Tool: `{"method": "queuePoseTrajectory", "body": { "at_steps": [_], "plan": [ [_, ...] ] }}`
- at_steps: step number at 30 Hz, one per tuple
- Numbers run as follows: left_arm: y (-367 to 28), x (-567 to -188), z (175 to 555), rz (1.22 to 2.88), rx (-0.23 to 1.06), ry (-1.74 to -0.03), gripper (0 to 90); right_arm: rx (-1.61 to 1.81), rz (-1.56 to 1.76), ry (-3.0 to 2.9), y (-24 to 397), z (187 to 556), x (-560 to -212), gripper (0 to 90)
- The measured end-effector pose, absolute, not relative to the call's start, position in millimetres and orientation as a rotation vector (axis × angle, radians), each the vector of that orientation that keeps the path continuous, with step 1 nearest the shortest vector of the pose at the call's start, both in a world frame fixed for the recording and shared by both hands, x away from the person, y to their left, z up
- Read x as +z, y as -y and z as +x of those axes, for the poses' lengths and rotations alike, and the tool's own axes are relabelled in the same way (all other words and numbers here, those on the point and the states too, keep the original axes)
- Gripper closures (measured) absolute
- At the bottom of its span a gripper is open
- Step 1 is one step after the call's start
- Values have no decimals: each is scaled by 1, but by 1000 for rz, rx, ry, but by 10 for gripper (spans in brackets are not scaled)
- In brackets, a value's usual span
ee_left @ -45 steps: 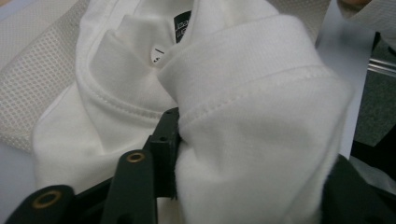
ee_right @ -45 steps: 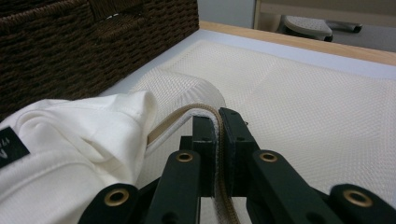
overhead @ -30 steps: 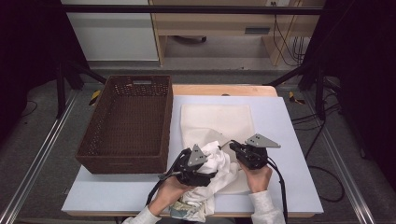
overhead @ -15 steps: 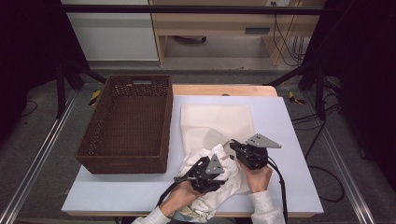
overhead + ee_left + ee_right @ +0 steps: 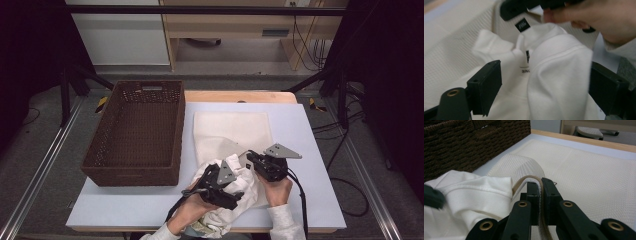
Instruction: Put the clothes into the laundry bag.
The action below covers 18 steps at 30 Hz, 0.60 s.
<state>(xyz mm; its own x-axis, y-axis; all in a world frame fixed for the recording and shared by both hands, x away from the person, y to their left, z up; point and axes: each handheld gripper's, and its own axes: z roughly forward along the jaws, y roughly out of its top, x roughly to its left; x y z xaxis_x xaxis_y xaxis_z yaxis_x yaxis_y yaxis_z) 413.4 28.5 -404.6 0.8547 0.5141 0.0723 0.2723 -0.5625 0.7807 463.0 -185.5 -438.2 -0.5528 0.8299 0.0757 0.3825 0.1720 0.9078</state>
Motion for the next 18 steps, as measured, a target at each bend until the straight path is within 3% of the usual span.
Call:
{"method": "queuePoseTrajectory", "body": {
  "at_steps": [6,12,15,16,18],
  "plan": [
    [-47,-400,427,2179,484,-654,106,1354,1139,-2015,186,463,-438,850],
    [-47,-433,454,2246,285,-730,112,1347,1141,-2025,185,463,-439,850],
    [-47,-438,457,2253,263,-724,405,1341,1139,-2034,183,464,-440,850],
    [-47,-438,457,2259,275,-719,405,1341,1139,-2034,183,464,-440,850],
    [-47,-437,452,2259,314,-697,613,1340,1135,-2033,183,464,-440,850]
  ]
}}
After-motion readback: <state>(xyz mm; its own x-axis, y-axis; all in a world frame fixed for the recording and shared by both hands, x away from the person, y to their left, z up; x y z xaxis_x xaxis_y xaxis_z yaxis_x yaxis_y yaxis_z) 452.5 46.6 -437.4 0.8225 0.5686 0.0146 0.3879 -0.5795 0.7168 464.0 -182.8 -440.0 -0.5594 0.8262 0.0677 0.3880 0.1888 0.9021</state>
